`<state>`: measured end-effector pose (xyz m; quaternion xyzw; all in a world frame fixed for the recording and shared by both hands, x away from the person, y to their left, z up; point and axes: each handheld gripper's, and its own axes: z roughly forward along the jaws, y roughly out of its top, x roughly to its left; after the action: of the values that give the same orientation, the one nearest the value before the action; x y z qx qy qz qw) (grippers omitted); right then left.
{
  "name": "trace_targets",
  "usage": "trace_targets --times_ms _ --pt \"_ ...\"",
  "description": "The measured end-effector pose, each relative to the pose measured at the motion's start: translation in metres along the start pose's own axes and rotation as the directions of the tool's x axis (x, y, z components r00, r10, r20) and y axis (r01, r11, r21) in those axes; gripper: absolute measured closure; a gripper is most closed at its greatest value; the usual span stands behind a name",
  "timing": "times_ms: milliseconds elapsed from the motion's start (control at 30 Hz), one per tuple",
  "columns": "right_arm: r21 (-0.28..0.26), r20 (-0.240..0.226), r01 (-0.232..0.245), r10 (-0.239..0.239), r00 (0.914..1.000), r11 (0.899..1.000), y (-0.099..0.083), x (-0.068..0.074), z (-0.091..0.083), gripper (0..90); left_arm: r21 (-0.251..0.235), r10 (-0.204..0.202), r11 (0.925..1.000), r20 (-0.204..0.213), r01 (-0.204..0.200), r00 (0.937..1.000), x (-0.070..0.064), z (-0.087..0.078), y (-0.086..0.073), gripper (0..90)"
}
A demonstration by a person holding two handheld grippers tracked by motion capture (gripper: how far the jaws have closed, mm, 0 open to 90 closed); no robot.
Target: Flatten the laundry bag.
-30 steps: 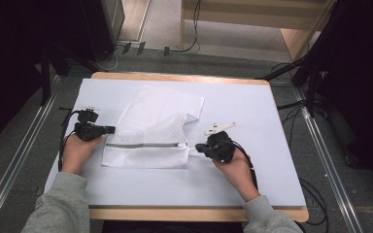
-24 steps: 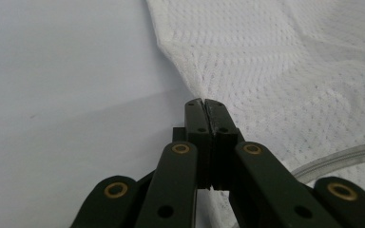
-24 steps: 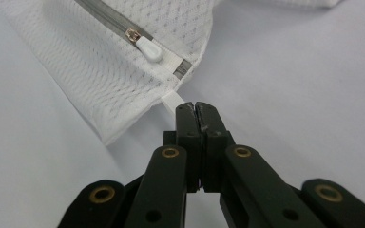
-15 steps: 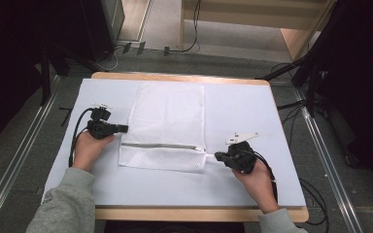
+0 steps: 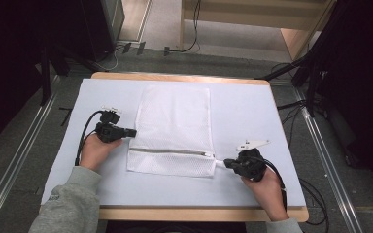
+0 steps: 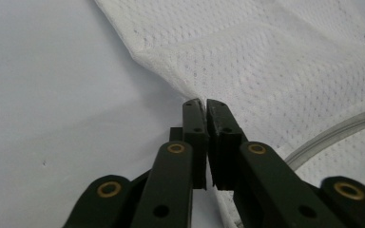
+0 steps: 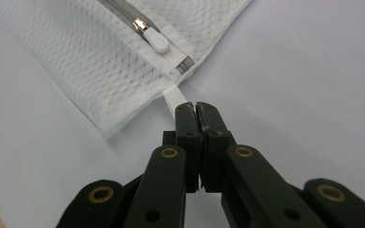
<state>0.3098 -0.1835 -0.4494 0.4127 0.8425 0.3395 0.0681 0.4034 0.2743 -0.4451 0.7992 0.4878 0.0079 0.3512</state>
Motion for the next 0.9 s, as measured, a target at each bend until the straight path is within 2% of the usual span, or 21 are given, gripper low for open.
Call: trace_targets --times_ms 133,267,400,633,833,900 --pt "0.001 -0.013 -0.019 0.019 0.9997 1.000 0.001 -0.003 0.002 86.7 -0.016 -0.003 0.9999 -0.006 0.003 1.0000 0.001 -0.005 -0.002 81.6" --pt "-0.050 -0.009 -0.005 0.005 0.9999 0.999 0.005 -0.004 -0.001 74.6 -0.042 0.010 0.9991 -0.014 -0.010 0.9999 -0.004 -0.014 -0.006 71.2" --pt "-0.090 -0.013 -0.006 0.005 0.9999 0.996 0.011 -0.005 0.001 68.8 -0.051 0.019 0.9985 -0.012 -0.020 0.9997 -0.011 -0.021 -0.014 65.1" --pt "-0.153 -0.032 -0.024 0.019 0.9993 0.988 0.024 -0.007 0.009 64.1 -0.018 0.041 0.9990 -0.017 -0.041 0.9990 -0.026 -0.026 -0.031 60.0" --pt "-0.137 -0.042 -0.013 0.007 0.9991 0.991 0.034 -0.007 0.024 64.8 0.007 0.044 0.9990 -0.025 -0.044 0.9987 -0.034 -0.026 -0.046 58.8" --pt "-0.134 -0.043 -0.016 0.010 0.9990 0.991 0.037 -0.008 0.029 65.2 0.033 0.050 0.9983 -0.029 -0.049 0.9983 -0.035 -0.025 -0.048 58.5"
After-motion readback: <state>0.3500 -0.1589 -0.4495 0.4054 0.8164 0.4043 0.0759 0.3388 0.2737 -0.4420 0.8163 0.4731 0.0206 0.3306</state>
